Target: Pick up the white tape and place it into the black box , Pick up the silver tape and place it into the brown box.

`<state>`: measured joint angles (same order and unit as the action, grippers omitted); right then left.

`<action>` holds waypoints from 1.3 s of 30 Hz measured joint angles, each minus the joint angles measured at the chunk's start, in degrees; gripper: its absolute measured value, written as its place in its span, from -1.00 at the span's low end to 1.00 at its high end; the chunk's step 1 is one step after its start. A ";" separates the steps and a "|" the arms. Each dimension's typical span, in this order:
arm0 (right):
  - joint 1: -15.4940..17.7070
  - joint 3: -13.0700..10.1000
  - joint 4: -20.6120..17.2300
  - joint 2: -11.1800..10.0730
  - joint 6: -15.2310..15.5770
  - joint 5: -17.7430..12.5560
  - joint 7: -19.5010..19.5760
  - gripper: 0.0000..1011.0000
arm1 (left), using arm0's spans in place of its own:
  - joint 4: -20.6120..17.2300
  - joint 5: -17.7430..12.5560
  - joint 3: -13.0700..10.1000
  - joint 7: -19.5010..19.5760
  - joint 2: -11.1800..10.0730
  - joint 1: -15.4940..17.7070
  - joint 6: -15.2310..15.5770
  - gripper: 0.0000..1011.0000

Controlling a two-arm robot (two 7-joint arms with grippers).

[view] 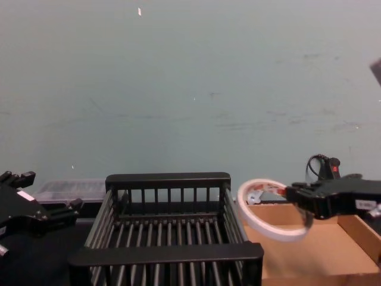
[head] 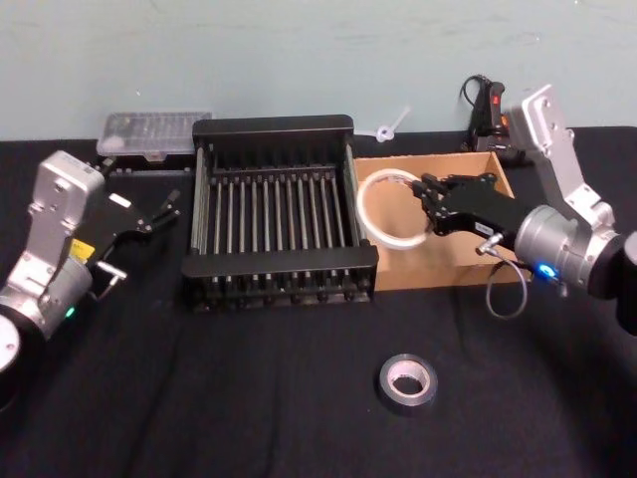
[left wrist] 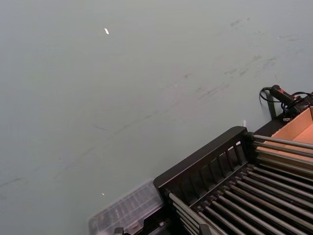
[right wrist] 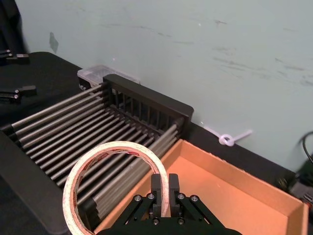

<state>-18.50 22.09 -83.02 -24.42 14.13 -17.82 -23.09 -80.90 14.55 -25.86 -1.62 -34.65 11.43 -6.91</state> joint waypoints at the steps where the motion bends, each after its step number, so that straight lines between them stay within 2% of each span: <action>1: -0.52 0.35 0.41 0.35 -0.17 0.24 -0.11 -0.81 | 0.00 0.00 0.00 0.00 0.00 0.00 0.00 0.98; 29: -9.43 7.06 9.12 6.22 -2.97 3.02 -4.64 -0.81 | 0.00 0.00 0.00 0.00 0.00 0.00 0.00 0.98; 39: -11.09 8.02 11.50 7.46 -3.99 3.67 -4.88 -0.81 | 0.00 0.00 0.00 0.00 0.00 0.00 0.00 0.98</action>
<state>-29.59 30.11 -71.53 -16.96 10.14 -14.15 -27.97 -80.90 14.55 -25.86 -1.62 -34.65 11.43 -6.91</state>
